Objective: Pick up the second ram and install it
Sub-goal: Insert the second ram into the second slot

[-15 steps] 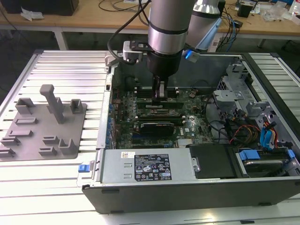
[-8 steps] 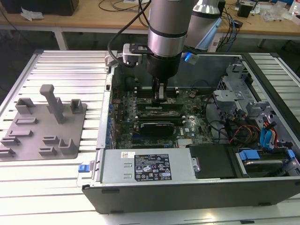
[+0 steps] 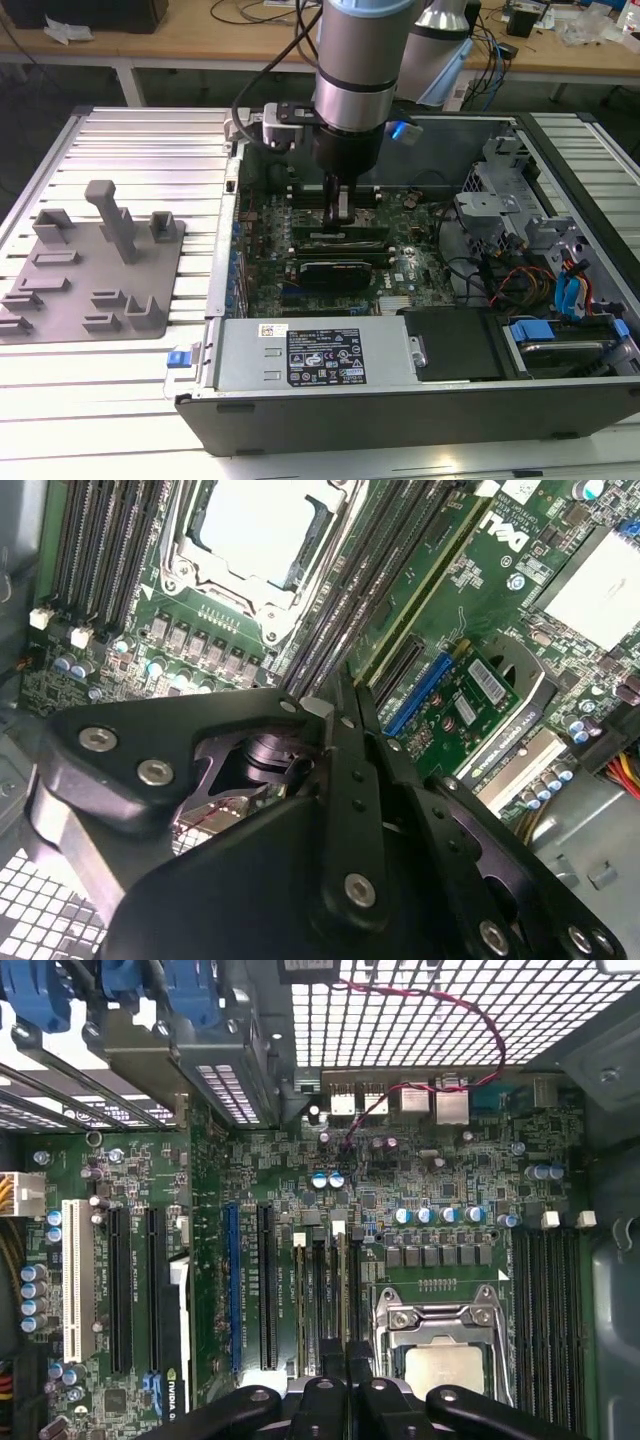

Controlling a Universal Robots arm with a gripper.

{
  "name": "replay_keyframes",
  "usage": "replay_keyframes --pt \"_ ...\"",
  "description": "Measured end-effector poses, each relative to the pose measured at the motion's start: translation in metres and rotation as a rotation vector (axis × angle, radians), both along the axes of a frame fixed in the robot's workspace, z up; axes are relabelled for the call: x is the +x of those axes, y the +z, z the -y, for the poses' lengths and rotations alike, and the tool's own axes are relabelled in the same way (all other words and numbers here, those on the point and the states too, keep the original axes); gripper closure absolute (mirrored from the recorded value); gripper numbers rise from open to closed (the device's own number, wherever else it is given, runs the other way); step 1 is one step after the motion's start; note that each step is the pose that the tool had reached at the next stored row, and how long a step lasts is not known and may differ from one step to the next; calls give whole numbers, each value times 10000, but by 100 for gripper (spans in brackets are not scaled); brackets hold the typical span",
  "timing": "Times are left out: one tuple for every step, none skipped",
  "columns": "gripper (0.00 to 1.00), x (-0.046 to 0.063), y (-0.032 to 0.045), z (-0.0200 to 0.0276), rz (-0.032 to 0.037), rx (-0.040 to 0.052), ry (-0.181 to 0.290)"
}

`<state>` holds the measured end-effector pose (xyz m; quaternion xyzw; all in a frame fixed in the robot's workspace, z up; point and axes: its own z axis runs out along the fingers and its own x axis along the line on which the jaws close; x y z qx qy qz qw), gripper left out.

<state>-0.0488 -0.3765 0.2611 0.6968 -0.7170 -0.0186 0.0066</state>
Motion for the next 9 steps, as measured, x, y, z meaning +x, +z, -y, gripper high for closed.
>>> replay_keyframes --pt "91 0 -20 0 -1 -1 1" --pt "91 0 -34 0 0 0 1" --pt "91 0 -38 0 -1 0 0" --pt "91 0 -39 1 -2 -3 1" --pt "91 0 -39 1 -2 -4 0" --pt "91 0 -40 0 -1 -3 1" --pt "91 2 -47 0 1 3 -1" --pt "91 8 -53 0 1 1 0" --pt "91 20 -58 0 -1 -2 -1"
